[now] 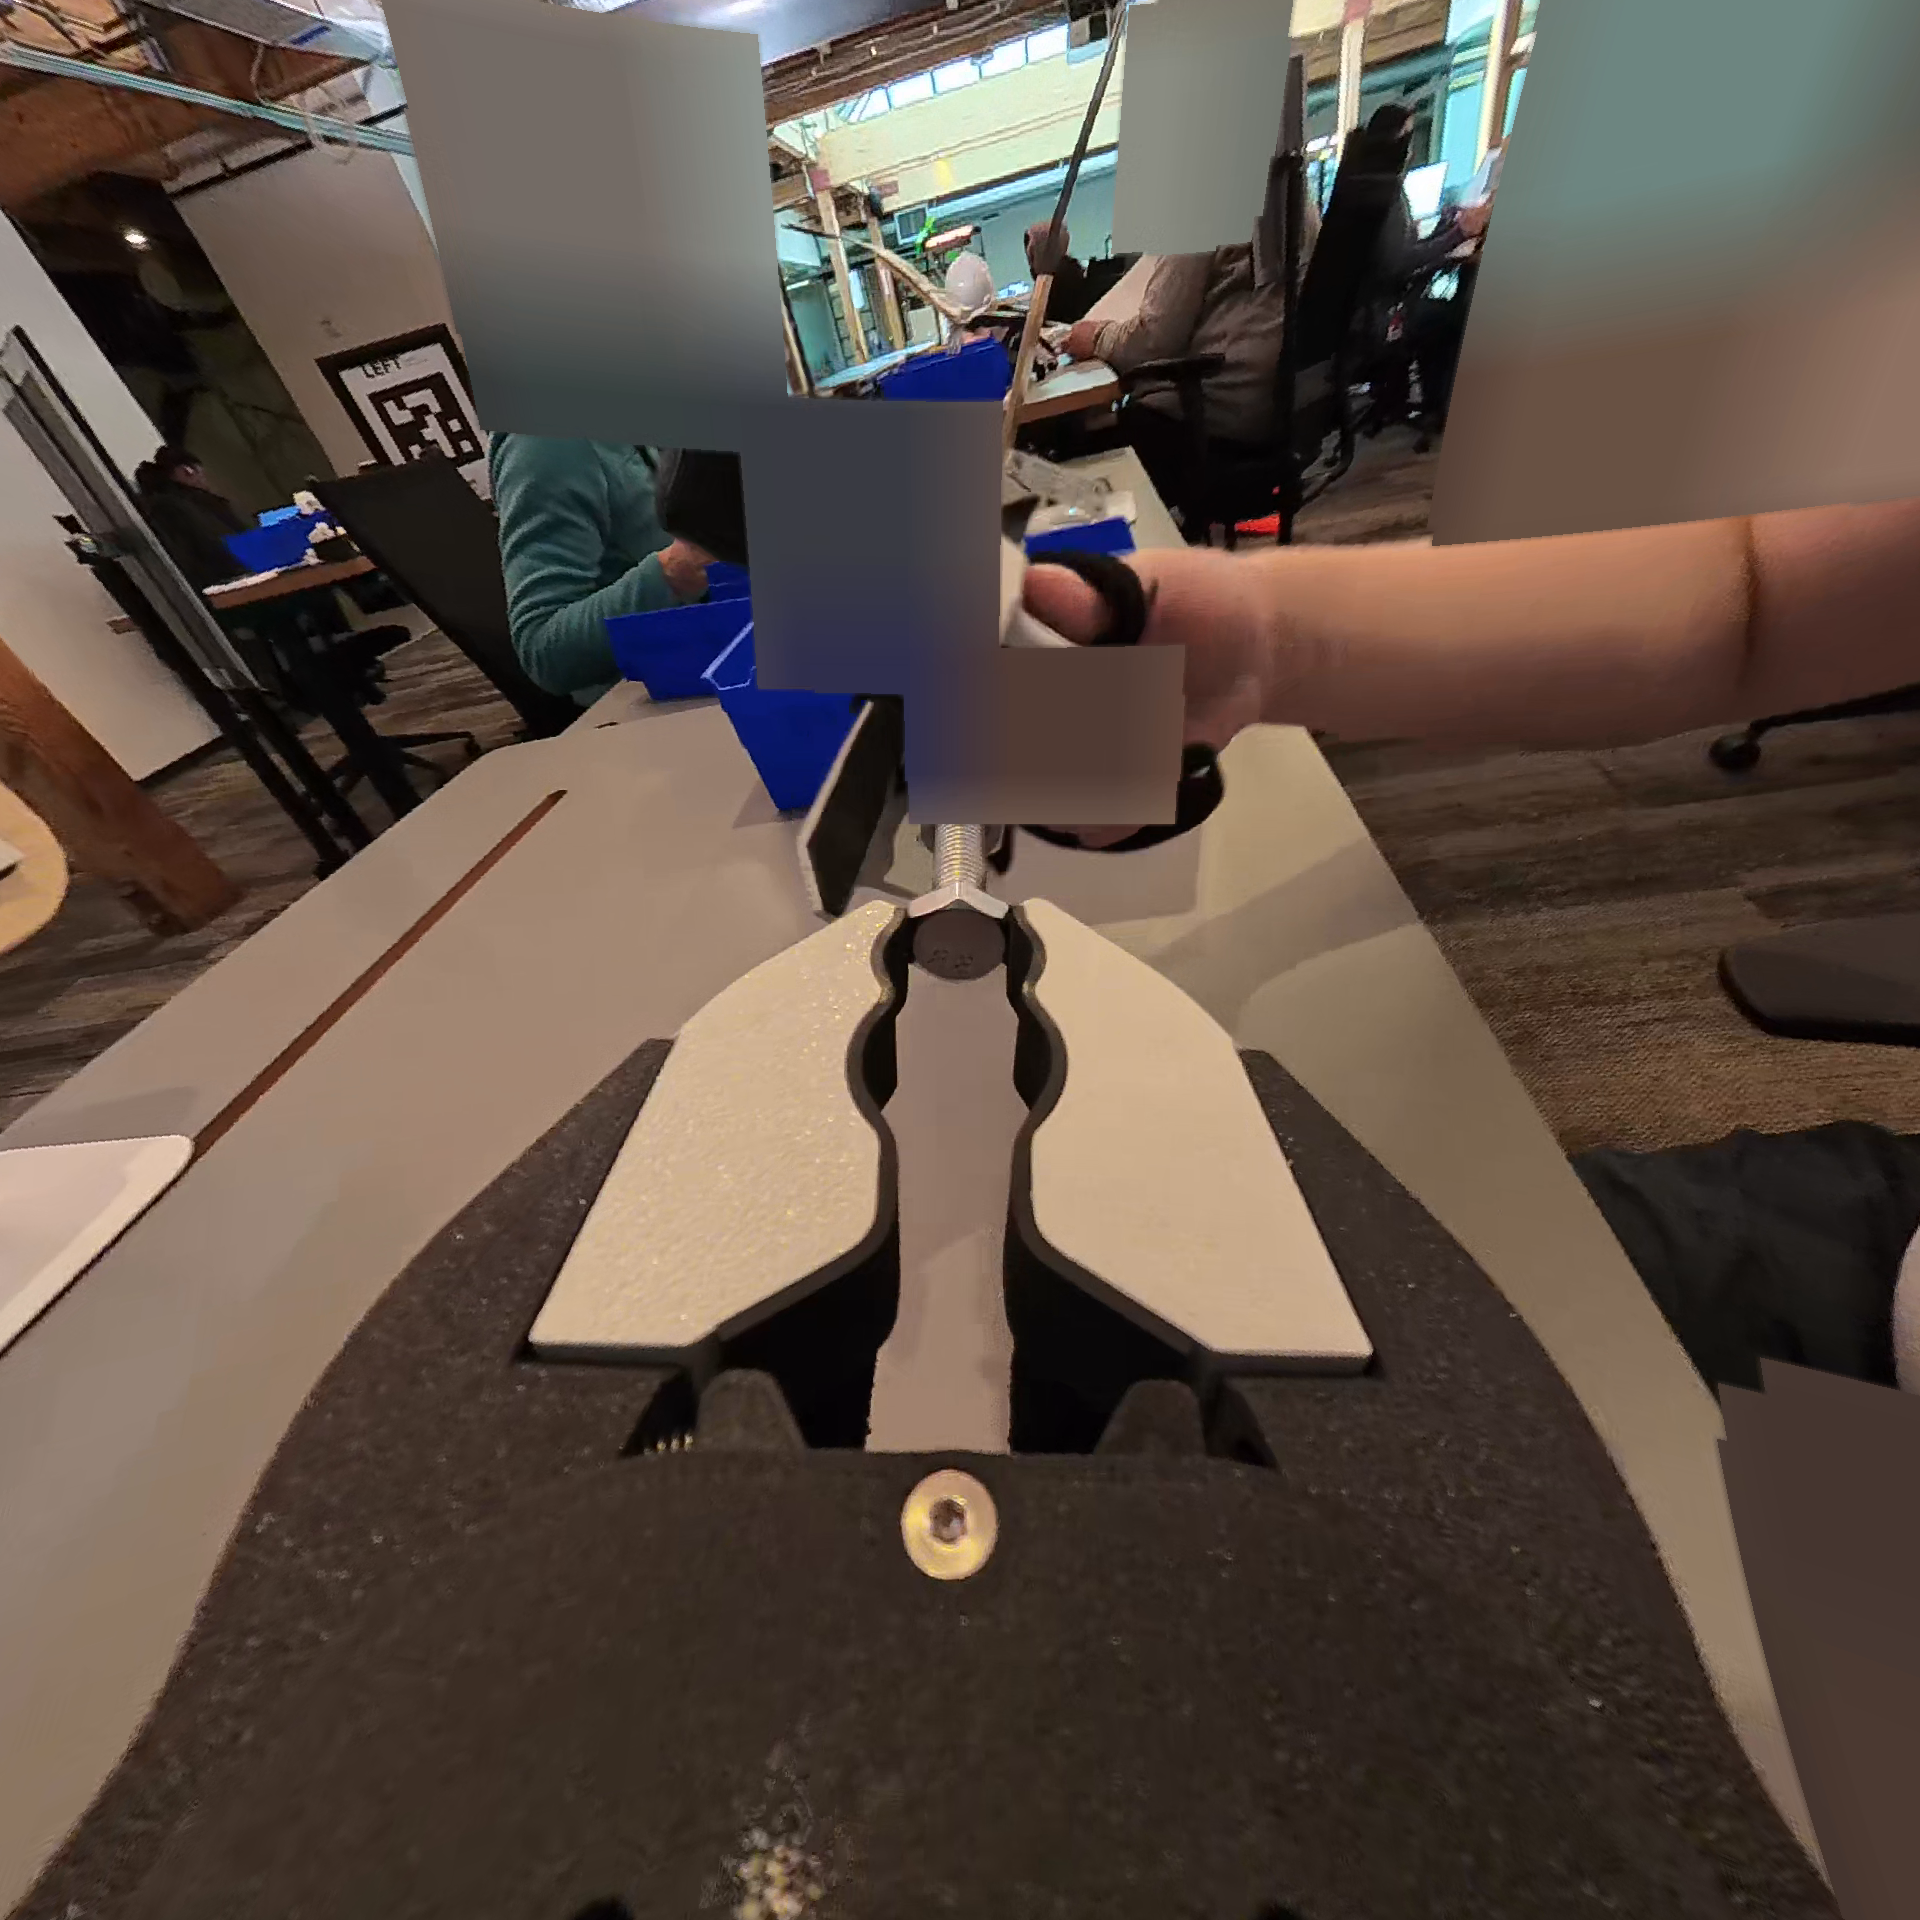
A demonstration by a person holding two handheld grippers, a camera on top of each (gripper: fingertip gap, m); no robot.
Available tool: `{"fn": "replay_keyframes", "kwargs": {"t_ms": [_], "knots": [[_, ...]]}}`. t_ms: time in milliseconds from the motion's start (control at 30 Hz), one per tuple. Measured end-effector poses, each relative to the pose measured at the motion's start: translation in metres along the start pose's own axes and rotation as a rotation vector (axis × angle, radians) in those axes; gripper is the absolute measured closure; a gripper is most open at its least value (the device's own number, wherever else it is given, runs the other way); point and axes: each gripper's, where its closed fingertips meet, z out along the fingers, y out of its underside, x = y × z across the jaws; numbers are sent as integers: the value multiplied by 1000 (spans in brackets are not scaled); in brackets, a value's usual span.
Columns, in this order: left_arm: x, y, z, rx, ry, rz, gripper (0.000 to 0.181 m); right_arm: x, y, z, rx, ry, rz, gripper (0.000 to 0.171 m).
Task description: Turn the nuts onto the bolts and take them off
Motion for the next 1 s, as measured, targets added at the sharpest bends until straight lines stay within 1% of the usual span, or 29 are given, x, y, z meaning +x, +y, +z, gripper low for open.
{"fn": "replay_keyframes", "kwargs": {"t_ms": [67,133,233,267,333,367,433,533,600,633,667,733,767,800,833,933,967,1000], "knots": [[-1,3,2,-23,-18,29,164,5,3,-2,8,-34,211,124],[-1,7,3,-49,-29,50,164,5,9,-1,-5,-71,308,127],[-2,13,5,-80,-40,68,164,6,21,2,-74,-67,322,149],[-2,12,5,-76,-42,67,164,5,21,2,-77,-65,310,152],[-2,13,5,-77,-36,53,164,6,21,2,-96,-40,241,152],[-1,13,5,-74,-27,42,164,5,22,2,-116,-32,173,152],[3,9,5,-51,12,-3,164,1,25,1,-175,-27,-38,152],[10,9,4,-47,89,-93,164,1,32,0,-263,36,-509,152],[11,11,5,-54,107,-115,164,4,34,0,-282,106,-780,152],[11,12,4,-56,112,-124,164,5,34,0,-290,135,-856,152],[11,12,4,-54,117,-129,164,5,34,1,-287,147,-885,152],[11,8,3,-30,116,-128,164,-1,30,2,-223,111,-823,151],[10,6,2,-23,109,-121,164,-4,26,3,-176,87,-740,142],[9,6,2,-23,100,-114,164,-3,21,2,-134,82,-646,128],[7,6,1,-25,91,-106,164,-1,18,0,-110,86,-561,125],[5,6,2,-29,65,-78,164,6,19,-2,-101,104,-386,124],[4,7,2,-34,56,-67,164,6,22,-1,-108,93,-304,122],[3,8,3,-40,40,-49,164,5,23,0,-109,73,-194,123]]}}
